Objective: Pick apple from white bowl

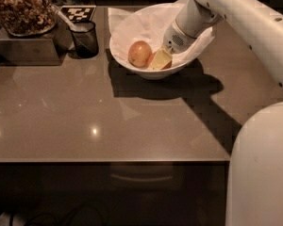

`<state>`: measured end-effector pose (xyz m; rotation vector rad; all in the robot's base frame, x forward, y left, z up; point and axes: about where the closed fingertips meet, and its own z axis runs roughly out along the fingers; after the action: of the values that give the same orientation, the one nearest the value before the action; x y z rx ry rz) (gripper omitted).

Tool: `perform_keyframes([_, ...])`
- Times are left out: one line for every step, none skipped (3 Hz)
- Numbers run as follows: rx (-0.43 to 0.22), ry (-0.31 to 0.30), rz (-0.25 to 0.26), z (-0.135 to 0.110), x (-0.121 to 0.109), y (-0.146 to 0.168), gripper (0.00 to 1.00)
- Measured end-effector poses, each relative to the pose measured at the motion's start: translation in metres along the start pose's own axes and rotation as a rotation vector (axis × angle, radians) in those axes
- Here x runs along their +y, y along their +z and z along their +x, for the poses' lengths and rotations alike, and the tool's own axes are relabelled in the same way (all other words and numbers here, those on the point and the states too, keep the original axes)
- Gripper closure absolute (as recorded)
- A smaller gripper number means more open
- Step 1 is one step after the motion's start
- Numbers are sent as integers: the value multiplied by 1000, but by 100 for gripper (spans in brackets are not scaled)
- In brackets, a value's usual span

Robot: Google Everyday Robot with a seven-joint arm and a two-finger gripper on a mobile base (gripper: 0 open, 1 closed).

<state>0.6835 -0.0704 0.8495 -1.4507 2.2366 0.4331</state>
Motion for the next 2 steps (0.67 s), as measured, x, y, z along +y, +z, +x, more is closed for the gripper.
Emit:
perform_keyframes([-72, 9, -45, -5, 3, -16, 100])
perform_keyframes([-251, -7, -92, -24, 10, -62, 100])
